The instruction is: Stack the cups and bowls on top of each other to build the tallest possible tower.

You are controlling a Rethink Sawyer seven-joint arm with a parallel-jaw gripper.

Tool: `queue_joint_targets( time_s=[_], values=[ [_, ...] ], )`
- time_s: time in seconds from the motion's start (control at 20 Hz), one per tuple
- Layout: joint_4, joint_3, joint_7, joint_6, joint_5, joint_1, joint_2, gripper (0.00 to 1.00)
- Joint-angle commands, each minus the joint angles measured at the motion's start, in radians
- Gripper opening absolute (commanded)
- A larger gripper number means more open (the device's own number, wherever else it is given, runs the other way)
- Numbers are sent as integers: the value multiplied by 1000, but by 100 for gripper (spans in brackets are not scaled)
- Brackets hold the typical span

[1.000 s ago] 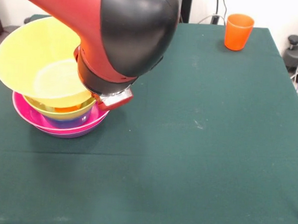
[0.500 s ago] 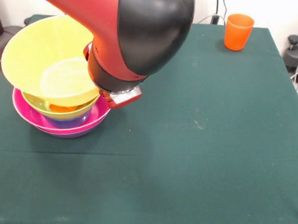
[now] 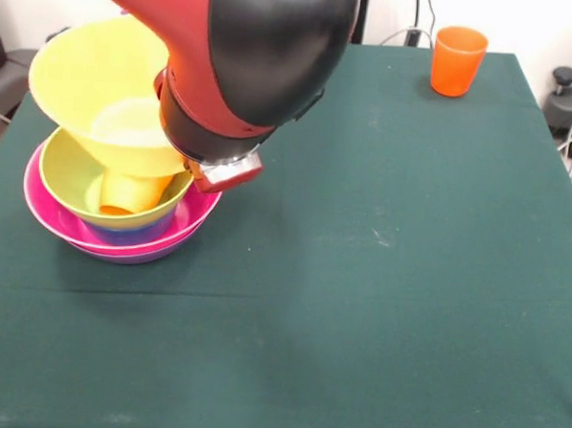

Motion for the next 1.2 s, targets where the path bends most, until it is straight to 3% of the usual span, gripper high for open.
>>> queue_joint_targets(
  time_s=[0.05, 0.45, 1.2],
  values=[
    [140, 96, 176, -108, -46, 36, -52, 0],
    [183, 101, 151, -132, -45, 46, -65, 0],
    [176, 97, 135, -142, -39, 37, -57, 0]
  ],
)
